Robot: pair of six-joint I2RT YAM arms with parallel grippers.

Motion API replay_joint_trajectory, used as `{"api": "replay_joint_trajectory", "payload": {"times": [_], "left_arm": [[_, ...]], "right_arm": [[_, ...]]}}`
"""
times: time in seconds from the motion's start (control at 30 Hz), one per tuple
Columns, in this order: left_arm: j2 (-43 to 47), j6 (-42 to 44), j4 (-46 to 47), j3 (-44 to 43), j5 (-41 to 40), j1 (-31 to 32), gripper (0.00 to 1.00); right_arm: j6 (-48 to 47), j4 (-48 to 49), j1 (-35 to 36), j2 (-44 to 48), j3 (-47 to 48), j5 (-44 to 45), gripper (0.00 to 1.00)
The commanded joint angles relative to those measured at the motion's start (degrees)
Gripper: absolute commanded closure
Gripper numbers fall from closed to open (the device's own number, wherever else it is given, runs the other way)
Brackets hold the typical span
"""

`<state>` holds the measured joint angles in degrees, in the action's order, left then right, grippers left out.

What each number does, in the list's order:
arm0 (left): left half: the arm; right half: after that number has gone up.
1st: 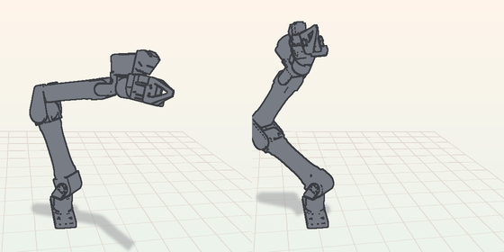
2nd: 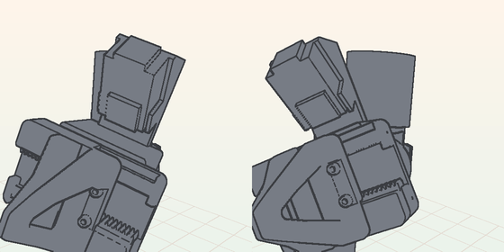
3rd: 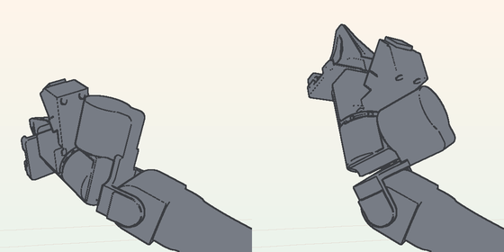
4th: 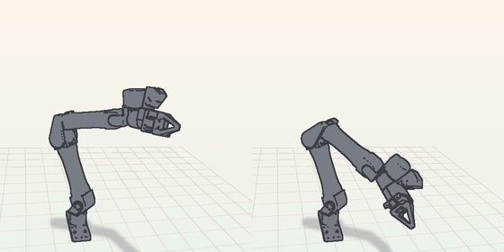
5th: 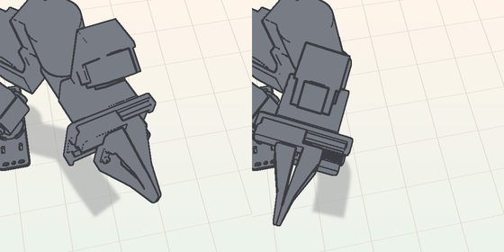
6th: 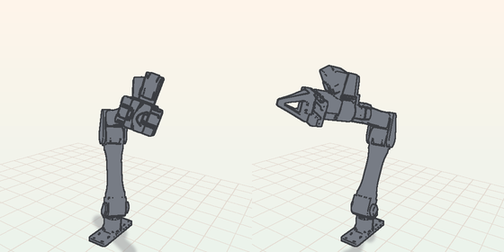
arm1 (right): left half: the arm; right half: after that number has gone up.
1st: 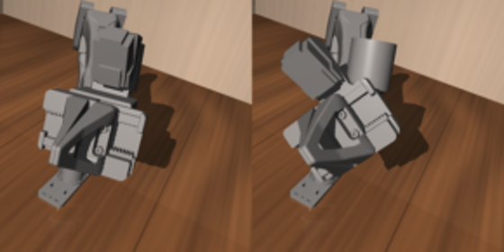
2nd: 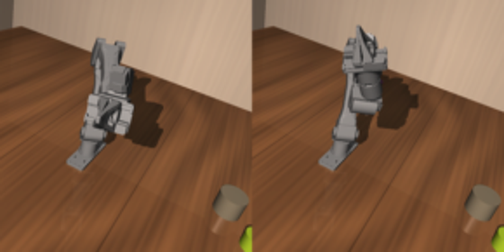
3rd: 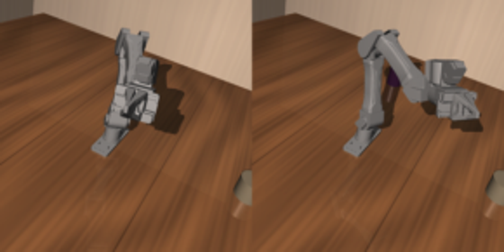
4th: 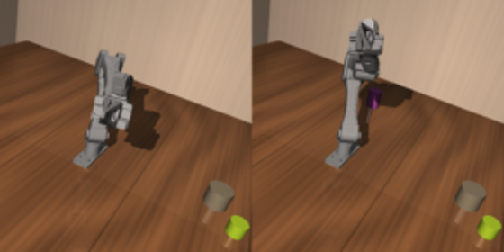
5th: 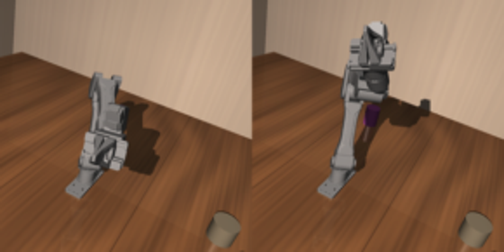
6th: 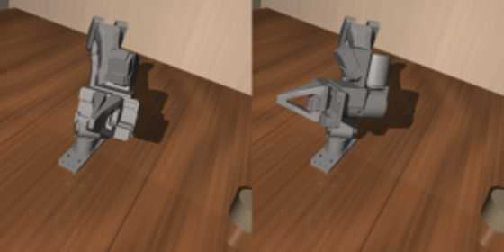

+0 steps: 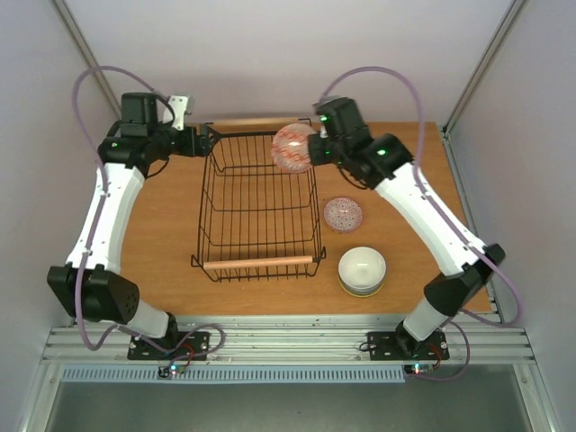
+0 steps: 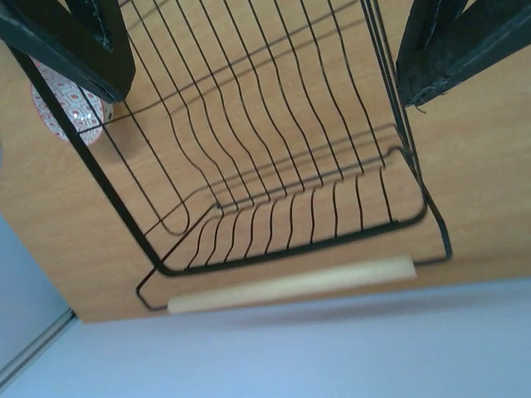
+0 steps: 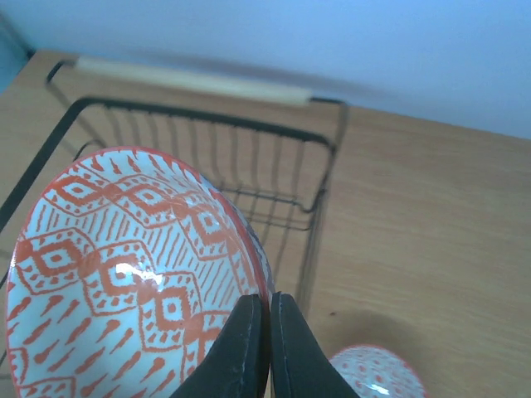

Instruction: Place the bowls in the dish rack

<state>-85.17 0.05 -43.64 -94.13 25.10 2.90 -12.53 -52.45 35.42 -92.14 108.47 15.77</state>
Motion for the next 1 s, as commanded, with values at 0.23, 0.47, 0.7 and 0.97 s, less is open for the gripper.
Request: {"api": "replay_joint_trajectory", "payload": {"times": [0.23, 0.47, 0.7, 0.97], "left_arm": [[-0.3, -3.8, -0.5, 4.9, -0.2, 3.4, 0.17], [-0.1, -3.4, 0.0, 6.3, 2.7, 4.1, 0.18], [1.1, -3.6, 3.0, 10.0, 7.6, 4.2, 0.19], [2.1, -3.1, 4.3, 11.3, 8.6, 4.2, 0.19]], "right_arm": [[-2.1, -1.6, 8.7, -11.1, 10.1, 2.4, 0.99], [-2.6, -3.5, 10.3, -17.4, 17.8, 2.1, 0.99], [-1.8, -3.9, 10.6, -21.5, 22.2, -0.1, 0.99], [-1.9, -4.5, 11.7, -22.7, 23.9, 0.4, 0.99]]}}
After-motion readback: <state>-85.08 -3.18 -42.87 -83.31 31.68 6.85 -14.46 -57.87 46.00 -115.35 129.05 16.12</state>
